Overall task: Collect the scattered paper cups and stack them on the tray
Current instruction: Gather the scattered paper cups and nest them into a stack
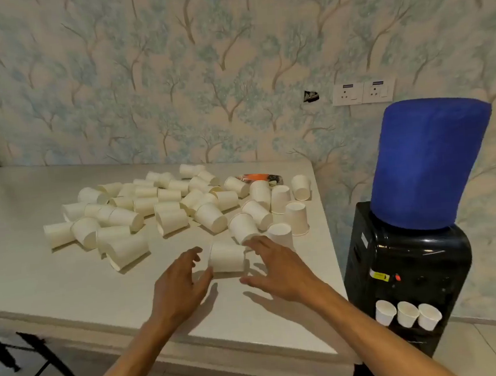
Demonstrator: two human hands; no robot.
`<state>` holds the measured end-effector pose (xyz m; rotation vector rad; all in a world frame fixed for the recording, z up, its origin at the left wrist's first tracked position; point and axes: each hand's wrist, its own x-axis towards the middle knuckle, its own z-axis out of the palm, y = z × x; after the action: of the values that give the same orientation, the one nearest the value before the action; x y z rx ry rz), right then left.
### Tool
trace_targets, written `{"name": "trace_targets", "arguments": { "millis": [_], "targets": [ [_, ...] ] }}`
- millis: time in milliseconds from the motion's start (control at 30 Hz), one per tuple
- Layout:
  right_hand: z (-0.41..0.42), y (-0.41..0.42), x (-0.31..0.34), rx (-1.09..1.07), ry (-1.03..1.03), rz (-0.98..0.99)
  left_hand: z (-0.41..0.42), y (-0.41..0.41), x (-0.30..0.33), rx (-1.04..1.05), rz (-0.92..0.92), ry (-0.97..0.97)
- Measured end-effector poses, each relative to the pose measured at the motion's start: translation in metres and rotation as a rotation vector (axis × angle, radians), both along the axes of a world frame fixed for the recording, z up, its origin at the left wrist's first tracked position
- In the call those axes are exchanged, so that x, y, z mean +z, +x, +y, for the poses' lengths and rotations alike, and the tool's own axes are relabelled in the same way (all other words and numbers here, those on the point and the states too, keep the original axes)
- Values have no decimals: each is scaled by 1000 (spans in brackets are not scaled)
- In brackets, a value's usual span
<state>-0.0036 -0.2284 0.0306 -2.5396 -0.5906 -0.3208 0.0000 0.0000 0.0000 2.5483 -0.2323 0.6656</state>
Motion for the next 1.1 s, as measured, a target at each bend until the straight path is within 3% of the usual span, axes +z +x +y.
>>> {"name": "trace_targets", "arguments": {
  "millis": [267,367,433,600,700,833,1000,1100],
  "targets": [
    [33,40,3,-39,-399,-143,13,32,-4,-100,66,-75],
    [37,50,3,-4,-353,-171,12,42,-4,-223,148,-123],
    [35,58,9,35,-250,-180,11,47,1,-313,196,-259],
    [25,78,41,165,-163,-146,9,57,18,-224,71,-547],
    [18,94,50,74,-242,-191,16,63,20,-148,9,-664],
    [29,109,39,-198,-608,-128,28,73,16,-47,-4,-745],
    [47,119,28,-272,-652,-60,41,82,14,-63,23,-771],
    [51,119,33,-269,-551,-41,46,86,15,-120,26,-788]
  ]
}}
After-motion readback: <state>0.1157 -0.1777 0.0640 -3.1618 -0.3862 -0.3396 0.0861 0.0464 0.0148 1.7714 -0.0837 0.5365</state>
